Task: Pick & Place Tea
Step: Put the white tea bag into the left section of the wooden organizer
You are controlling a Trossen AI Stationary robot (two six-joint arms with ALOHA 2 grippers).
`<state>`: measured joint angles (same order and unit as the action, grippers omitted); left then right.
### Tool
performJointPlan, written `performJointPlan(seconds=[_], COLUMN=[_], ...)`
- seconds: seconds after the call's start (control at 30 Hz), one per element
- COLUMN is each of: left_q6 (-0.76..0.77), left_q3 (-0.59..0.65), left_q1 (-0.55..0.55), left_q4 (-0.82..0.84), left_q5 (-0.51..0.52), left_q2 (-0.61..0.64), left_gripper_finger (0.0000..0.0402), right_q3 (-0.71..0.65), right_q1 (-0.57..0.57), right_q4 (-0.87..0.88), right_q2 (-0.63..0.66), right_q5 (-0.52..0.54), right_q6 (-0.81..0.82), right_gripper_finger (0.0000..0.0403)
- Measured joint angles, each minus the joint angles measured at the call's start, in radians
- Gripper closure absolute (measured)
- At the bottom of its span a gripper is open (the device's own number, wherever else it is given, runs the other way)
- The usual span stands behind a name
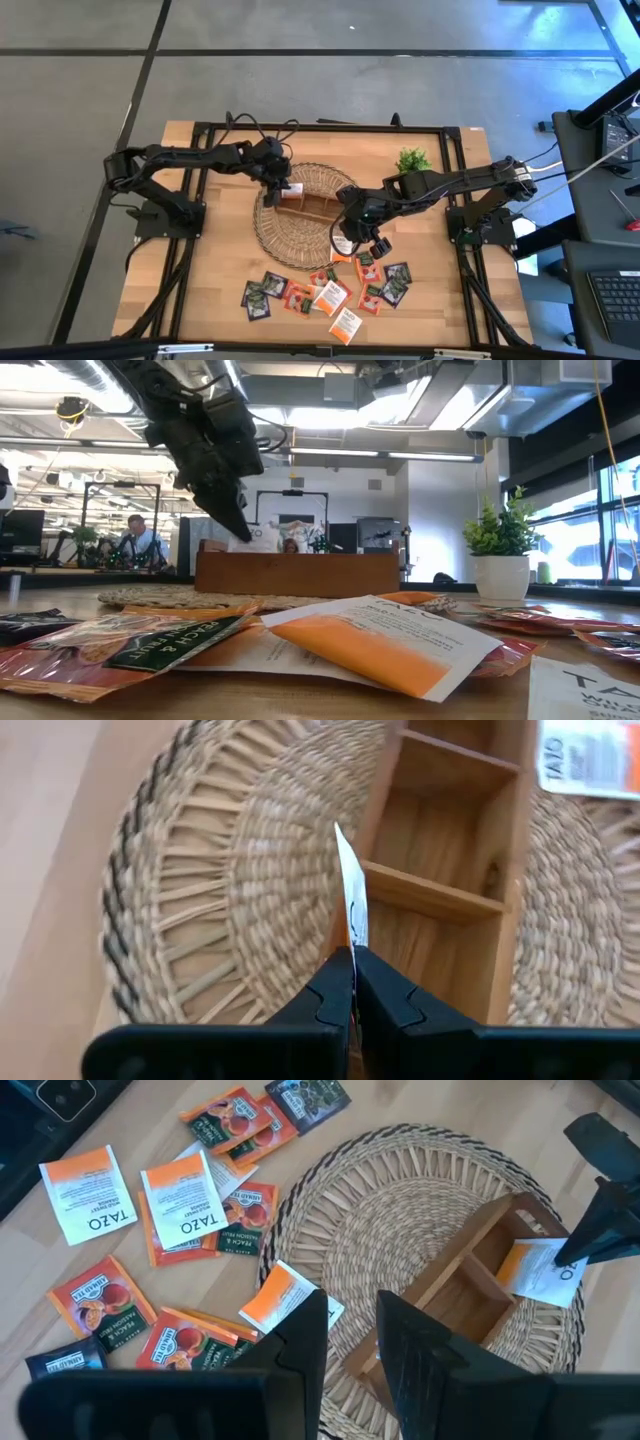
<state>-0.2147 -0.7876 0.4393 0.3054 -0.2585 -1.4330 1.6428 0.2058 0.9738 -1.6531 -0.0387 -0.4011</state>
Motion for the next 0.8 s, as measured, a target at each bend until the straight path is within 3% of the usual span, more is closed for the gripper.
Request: performJointPlan(seconds=[0.3, 0.8], left_q6=[0.079, 0.000], left_q3=[0.000, 0.000], left_q1=[-0.011, -0.026], left_q4=[0.006, 0.006], left_q5=[0.000, 0.036], left_q2=[0.000, 0.000], left_gripper_finger=[0.0396, 0.0360], right_q3=[0.000, 0.000], right_q1=[0.000, 0.000], right_q4=[0.000, 0.000], right_q2=[0.000, 0.000], right_q5=[0.000, 0.000], right_q6=[0.000, 0.000], right_gripper_finger=[0.0311, 0.0311])
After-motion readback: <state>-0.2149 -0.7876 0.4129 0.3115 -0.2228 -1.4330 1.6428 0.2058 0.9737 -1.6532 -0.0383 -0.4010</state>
